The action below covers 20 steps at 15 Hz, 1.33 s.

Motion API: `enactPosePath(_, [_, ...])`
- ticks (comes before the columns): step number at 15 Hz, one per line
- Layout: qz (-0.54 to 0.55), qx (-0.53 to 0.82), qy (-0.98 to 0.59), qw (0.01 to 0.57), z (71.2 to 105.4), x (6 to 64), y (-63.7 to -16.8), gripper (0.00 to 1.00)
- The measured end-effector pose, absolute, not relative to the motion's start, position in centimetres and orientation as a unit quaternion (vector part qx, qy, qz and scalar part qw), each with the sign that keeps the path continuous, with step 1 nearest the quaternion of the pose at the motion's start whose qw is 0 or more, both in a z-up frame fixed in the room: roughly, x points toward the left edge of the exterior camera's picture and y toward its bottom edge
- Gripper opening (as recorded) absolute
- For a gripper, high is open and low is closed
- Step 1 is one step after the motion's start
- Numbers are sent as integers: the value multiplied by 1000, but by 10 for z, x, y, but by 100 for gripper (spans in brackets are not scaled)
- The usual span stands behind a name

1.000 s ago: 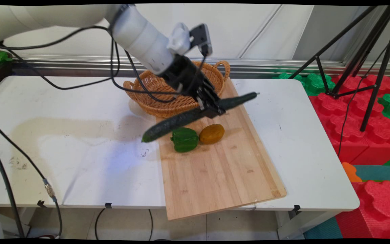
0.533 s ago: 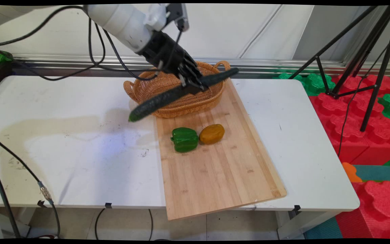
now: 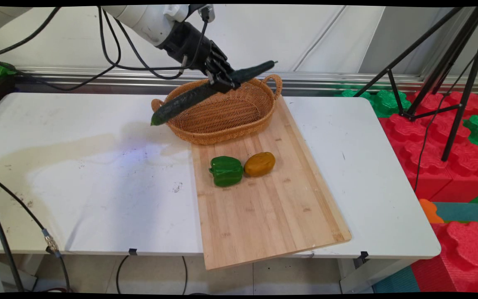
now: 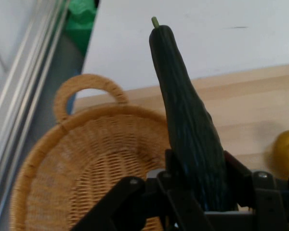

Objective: Place the picked object in the vegetable basket

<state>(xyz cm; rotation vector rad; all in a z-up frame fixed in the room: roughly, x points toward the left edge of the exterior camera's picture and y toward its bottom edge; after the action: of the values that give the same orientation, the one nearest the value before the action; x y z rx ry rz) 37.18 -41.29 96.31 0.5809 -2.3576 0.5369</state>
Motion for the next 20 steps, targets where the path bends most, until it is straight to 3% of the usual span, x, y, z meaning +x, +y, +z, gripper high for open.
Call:
enactPosePath(11, [240,229,-885,327,931,383,-479,0])
enactPosePath(16, [234,242,-885,321,900,381,-505,0])
enactPosePath(17, [232,243,-886,320,895,380,-508,100])
enactPosePath(20, [228,248,-886,320,887,380,-516,100])
